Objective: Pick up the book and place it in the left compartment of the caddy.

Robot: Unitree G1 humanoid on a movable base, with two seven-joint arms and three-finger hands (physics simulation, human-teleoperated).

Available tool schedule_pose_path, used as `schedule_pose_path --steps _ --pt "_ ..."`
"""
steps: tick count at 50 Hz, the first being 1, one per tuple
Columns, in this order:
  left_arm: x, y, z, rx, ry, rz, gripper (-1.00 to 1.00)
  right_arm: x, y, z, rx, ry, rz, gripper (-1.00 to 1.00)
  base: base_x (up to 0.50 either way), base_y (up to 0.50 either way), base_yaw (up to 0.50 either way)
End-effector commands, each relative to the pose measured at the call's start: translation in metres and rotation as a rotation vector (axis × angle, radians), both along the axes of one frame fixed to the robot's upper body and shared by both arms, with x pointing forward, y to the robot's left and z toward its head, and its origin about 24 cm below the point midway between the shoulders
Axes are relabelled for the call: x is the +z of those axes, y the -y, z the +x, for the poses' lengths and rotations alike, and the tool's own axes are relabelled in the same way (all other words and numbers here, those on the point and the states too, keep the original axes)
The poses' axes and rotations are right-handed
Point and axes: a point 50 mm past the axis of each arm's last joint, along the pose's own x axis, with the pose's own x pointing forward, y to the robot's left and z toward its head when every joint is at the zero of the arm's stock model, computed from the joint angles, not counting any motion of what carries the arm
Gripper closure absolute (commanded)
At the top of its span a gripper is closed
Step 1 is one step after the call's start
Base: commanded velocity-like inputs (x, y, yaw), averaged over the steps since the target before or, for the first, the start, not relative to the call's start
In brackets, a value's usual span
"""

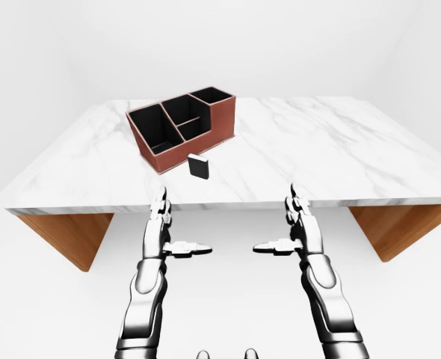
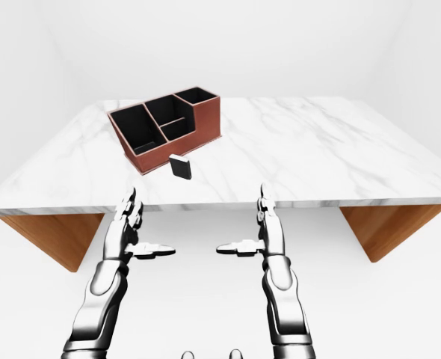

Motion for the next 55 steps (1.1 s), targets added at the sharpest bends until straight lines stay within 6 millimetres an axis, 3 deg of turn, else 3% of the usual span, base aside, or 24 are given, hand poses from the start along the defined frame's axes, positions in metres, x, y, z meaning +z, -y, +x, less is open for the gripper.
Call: schedule_pose_path --steps 1,10,17,36,43,45,55 --pt "0.006 -0.013 0.001 0.015 0.006 -0.028 -1.0 0.009 0.009 -0.005 -0.006 0.018 0.002 -1.0 0.0 0.0 0.0" --pt "0.023 -0.027 0.004 0.053 0.05 -0.073 -1.0 0.014 0.009 -0.006 -0.008 0.023 0.004 -1.0 0.0 0.0 0.0" --pt "0.051 -0.043 0.002 0.084 0.173 -0.109 -1.0 0.021 0.009 -0.009 -0.005 0.047 0.007 -1.0 0.0 0.0 0.0" --pt "0.067 -0.057 0.002 0.123 0.24 -0.13 -1.0 0.028 0.009 -0.011 -0.002 0.078 0.007 -1.0 0.0 0.0 0.0" --pt "0.083 -0.066 -0.003 0.146 0.311 -0.141 -1.0 0.031 0.008 -0.012 0.002 0.089 0.007 -1.0 0.0 0.0 0.0" --pt "0.092 -0.069 -0.005 0.156 0.352 -0.146 -1.0 0.036 0.008 -0.014 0.002 0.111 0.004 -1.0 0.0 0.0 0.0" --pt "0.099 -0.085 -0.004 0.196 0.376 -0.17 -1.0 0.058 0.006 -0.022 0.004 0.206 -0.01 -1.0 0.0 0.0 0.0"
